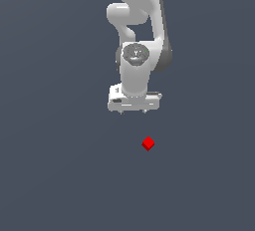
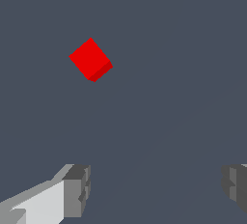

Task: Pick up the red cube and move it to a goal position.

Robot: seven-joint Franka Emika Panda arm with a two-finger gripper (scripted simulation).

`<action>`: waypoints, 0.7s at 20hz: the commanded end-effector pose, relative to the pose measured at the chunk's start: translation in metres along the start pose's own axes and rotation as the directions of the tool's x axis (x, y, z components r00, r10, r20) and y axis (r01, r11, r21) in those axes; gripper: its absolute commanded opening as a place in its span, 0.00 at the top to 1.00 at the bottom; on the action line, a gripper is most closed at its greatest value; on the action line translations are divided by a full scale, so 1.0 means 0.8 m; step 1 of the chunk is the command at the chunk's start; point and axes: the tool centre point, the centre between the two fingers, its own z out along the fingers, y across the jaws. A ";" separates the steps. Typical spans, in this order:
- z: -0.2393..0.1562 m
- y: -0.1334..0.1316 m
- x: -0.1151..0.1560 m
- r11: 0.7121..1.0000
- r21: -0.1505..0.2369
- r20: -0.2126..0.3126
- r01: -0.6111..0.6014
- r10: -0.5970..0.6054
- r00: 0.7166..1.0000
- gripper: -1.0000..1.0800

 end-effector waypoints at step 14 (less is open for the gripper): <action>0.034 -0.010 0.032 0.989 -0.008 -0.011 0.148 -0.148 0.989 0.04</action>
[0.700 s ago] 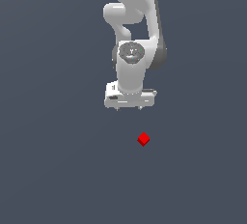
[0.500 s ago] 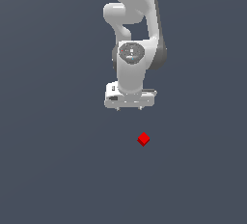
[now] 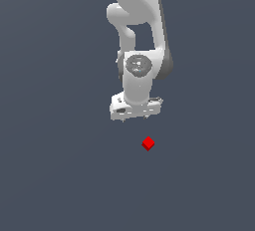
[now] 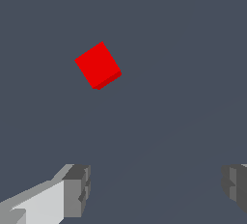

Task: Pick up the red cube and move it to a goal position.

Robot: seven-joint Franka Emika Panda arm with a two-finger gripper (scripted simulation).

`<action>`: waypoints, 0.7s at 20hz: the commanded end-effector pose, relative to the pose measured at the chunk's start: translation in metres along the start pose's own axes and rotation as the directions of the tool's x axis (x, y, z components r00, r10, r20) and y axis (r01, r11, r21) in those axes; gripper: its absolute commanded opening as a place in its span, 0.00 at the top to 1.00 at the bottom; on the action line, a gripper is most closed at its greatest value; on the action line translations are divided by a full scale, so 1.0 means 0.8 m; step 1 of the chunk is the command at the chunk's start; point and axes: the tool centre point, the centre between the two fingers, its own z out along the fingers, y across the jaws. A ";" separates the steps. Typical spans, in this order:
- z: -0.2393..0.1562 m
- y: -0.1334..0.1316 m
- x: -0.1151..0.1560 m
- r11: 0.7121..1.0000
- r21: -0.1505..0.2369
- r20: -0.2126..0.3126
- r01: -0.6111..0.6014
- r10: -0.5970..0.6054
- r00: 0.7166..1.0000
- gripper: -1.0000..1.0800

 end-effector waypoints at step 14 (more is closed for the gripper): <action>0.098 -0.043 0.089 0.905 -0.029 -0.028 0.425 -0.426 0.904 0.04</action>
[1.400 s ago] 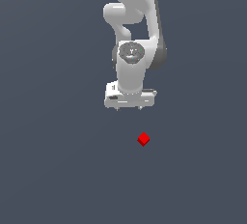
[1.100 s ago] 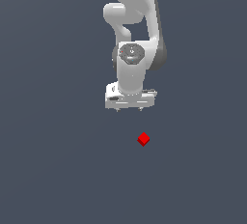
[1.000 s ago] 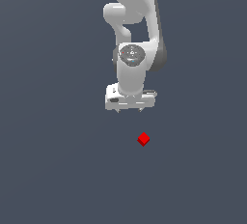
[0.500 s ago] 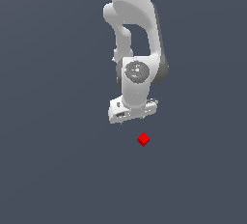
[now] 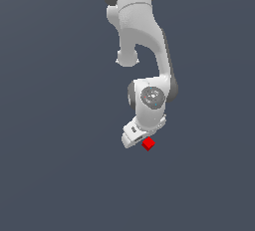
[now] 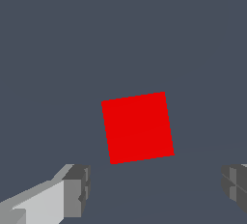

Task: Pick up the red cube and move it to a goal position.

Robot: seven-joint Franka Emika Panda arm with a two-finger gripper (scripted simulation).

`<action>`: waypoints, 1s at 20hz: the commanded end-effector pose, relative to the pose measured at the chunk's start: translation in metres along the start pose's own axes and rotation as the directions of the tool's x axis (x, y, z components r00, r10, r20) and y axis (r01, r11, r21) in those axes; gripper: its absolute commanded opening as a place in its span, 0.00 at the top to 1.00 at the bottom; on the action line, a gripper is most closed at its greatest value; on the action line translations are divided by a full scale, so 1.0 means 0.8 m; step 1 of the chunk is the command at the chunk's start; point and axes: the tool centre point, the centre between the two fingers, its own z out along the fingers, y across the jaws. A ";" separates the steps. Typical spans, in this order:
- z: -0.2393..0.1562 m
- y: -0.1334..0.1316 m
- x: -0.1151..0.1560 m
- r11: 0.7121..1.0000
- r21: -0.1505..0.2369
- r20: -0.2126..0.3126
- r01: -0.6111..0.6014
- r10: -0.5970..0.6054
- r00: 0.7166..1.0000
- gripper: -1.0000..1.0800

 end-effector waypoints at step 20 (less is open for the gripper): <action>0.037 -0.013 0.036 0.986 -0.009 -0.010 0.166 -0.166 0.986 1.00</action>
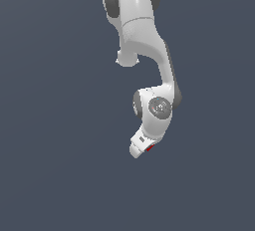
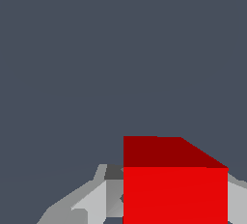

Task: Pick up the red cube and move it to a goal position.

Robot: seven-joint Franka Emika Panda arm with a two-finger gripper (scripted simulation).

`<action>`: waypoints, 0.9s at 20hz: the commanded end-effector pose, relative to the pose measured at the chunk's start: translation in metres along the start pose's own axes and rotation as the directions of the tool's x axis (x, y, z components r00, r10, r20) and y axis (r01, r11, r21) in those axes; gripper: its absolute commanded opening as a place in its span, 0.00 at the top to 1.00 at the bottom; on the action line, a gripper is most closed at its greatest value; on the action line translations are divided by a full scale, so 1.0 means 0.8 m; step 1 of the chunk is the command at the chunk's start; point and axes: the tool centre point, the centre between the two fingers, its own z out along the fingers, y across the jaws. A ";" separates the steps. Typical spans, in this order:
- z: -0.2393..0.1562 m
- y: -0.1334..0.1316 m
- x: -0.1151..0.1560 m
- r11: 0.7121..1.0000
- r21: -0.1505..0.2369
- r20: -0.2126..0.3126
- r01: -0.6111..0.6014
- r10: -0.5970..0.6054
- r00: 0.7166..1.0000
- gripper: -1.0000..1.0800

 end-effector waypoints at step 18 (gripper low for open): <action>-0.084 0.022 -0.024 1.000 0.000 0.000 0.001 -0.001 1.000 1.00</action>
